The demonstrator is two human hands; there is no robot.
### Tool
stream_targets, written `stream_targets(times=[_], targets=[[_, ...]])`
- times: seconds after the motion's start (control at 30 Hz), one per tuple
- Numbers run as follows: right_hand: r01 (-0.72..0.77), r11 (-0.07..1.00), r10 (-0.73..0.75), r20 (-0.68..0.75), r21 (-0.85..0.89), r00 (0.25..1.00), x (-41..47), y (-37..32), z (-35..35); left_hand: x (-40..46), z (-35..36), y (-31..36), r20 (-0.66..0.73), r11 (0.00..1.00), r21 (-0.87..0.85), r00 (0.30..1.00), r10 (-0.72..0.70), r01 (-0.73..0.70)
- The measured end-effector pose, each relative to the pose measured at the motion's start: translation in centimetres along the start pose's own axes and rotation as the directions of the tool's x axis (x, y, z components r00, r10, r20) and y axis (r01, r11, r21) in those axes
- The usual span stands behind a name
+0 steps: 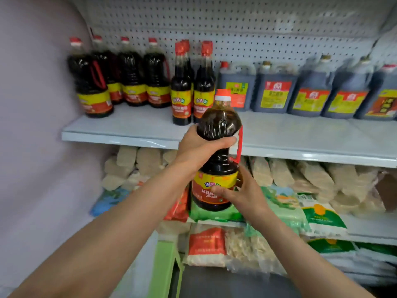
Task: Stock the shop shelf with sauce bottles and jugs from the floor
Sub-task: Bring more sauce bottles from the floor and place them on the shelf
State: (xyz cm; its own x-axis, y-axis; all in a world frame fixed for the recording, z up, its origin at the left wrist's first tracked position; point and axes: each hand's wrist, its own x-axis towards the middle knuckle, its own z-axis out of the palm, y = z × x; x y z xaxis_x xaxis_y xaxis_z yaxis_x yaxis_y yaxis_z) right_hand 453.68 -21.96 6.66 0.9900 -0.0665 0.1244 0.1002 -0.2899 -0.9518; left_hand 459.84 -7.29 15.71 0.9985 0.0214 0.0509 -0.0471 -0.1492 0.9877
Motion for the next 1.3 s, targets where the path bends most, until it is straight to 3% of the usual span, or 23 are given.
stream_targets(times=[0.3, 0.57, 0.87, 1.3], targets=[[0.196, 0.980, -0.195, 0.032, -0.030, 0.980, 12.9, -7.5, 13.2, 10.2, -14.6, 2.8, -0.124, 0.985, 0.030, 0.977, 0.175, -0.172], [0.207, 0.977, -0.201, 0.094, -0.053, 0.975, 23.0, -8.2, 22.3, 19.6, -22.4, -0.7, -0.179, 0.982, 0.053, 0.966, 0.188, -0.182], [0.192, 0.973, -0.180, 0.097, -0.131, 0.979, 33.4, -7.6, 28.0, 29.6, -26.9, -1.5, -0.124, 0.972, 0.167, 0.974, 0.190, -0.168], [0.177, 0.970, -0.161, 0.110, -0.165, 0.981, 41.2, -7.7, 31.4, 38.1, -29.5, -2.7, -0.068, 0.990, 0.088, 0.991, 0.116, -0.109]])
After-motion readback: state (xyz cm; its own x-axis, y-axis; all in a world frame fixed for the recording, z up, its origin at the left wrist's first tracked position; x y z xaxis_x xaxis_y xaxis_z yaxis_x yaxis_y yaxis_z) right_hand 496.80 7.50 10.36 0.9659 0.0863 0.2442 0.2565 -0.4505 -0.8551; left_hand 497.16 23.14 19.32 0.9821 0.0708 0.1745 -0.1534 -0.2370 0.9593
